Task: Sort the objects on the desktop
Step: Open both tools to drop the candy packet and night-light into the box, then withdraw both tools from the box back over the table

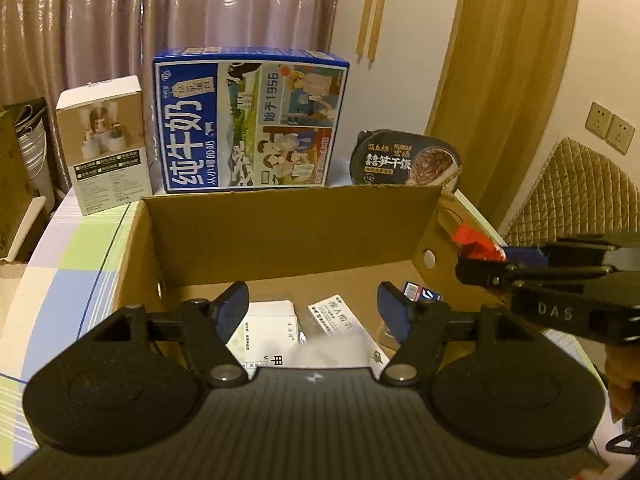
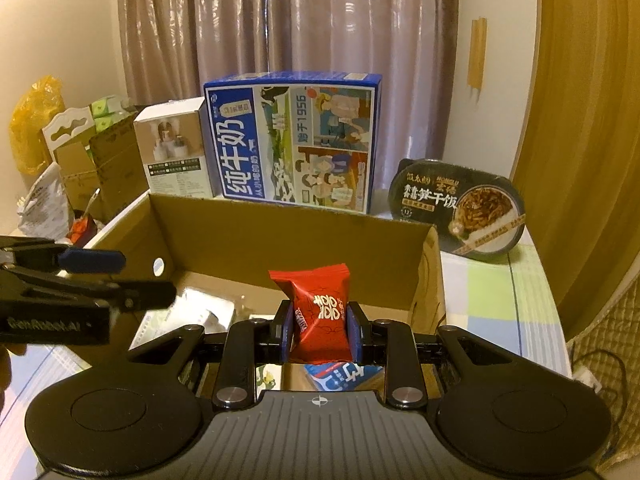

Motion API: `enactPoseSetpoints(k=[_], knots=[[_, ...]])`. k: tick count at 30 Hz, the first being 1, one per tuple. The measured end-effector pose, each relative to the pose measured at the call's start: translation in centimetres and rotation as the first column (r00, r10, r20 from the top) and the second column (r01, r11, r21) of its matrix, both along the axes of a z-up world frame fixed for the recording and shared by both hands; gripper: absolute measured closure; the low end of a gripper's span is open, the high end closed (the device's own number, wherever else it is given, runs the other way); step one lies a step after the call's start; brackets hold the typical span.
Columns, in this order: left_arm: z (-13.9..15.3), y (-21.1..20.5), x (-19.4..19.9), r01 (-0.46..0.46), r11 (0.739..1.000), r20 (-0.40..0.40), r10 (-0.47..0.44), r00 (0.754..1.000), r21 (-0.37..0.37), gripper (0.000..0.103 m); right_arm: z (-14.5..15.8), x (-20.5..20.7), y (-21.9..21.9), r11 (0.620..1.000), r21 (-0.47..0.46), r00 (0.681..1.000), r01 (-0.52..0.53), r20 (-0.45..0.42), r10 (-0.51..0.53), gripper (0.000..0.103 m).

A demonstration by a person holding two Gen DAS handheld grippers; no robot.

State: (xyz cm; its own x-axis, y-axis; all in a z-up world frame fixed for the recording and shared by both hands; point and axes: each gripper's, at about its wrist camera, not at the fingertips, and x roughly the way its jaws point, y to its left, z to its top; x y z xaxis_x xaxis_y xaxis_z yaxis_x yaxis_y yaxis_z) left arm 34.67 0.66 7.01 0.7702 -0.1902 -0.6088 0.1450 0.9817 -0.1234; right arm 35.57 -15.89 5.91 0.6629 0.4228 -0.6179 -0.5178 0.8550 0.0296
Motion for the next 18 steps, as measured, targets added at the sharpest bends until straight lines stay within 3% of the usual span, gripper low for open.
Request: enactPoseSetpoints(k=[13, 14, 16, 18], knots=[[0.8, 3.2, -2.5, -0.079, 0.997, 0.019, 0.080, 0.997, -0.019, 0.037, -0.1, -0.1, 0.8, 0.999, 0.036, 0.999, -0.035, 0.007, 0.035, 0.076], [0.9, 3.3, -2.8, -0.079, 0.997, 0.020, 0.079, 0.997, -0.020, 0.037, 0.0, -0.1, 0.8, 0.999, 0.036, 0.999, -0.036, 0.014, 0.036, 0.073], [1.1, 3.3, -3.5, -0.079, 0.997, 0.023, 0.080, 0.997, -0.021, 0.037, 0.2, -0.3, 0.5, 0.999, 0.048, 1.000, -0.016, 0.015, 0.015, 0.044], [1.2, 3.5, -4.4, -0.084, 0.996, 0.027, 0.085, 0.996, -0.027, 0.036, 0.3, -0.7, -0.1, 0.998, 0.056, 1.000, -0.004, 0.019, 0.003, 0.042]])
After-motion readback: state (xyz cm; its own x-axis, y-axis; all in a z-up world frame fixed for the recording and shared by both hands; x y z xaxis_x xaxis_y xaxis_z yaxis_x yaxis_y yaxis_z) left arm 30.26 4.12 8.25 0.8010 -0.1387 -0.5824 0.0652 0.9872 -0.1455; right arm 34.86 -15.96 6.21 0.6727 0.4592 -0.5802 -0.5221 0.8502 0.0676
